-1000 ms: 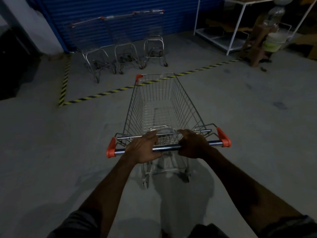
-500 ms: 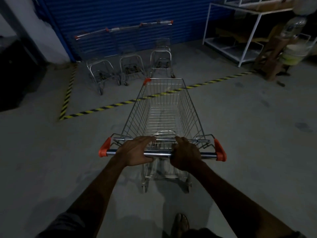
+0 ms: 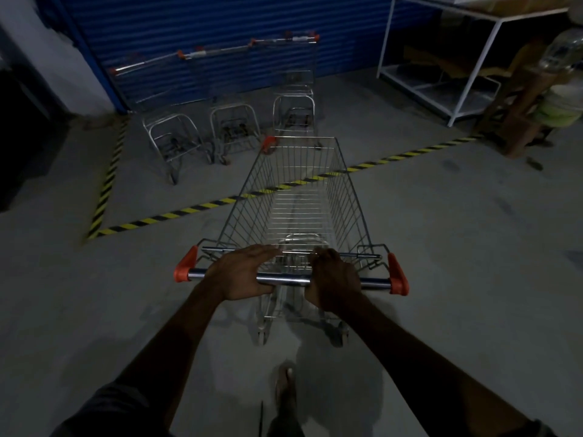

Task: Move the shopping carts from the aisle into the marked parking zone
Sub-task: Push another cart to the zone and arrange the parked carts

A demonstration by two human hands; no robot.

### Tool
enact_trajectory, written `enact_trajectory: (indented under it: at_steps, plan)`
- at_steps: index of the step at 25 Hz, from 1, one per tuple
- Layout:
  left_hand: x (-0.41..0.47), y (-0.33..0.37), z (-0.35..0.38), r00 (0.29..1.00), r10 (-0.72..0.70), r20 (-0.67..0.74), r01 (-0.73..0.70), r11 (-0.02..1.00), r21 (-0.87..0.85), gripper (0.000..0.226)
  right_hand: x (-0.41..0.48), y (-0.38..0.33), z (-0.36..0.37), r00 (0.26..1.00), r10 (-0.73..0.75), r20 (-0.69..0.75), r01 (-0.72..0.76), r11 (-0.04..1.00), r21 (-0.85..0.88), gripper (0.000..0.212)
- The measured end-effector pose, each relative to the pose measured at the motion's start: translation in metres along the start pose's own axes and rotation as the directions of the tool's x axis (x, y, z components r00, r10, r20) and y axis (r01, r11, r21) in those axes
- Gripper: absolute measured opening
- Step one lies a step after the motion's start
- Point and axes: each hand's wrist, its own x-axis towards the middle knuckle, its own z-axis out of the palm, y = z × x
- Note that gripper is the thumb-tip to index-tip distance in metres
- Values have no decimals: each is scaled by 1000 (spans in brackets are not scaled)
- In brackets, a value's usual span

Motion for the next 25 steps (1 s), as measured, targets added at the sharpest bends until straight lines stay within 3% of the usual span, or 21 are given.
enact_trajectory:
  at_steps: [4,9,15,25]
  plan:
    - [77,-54,-10,999,27,-23,-27,1000,9,85,86,12,-14,999,39,-28,-39,999,9,60]
    - [170,-112,-22,1000,2,2,-2,1000,-29,89,183,29,-37,996,85,-22,-84,996,31,73]
    - [278,-166,-37,999,53,4,-53,999,-14,89,288,52,-69,987,154,-41,-153,987,44,71]
    - [474,-249,-53,997,82,-16,-81,996,40,84,481,127,-117,988,140,-64,-134,987,93,59]
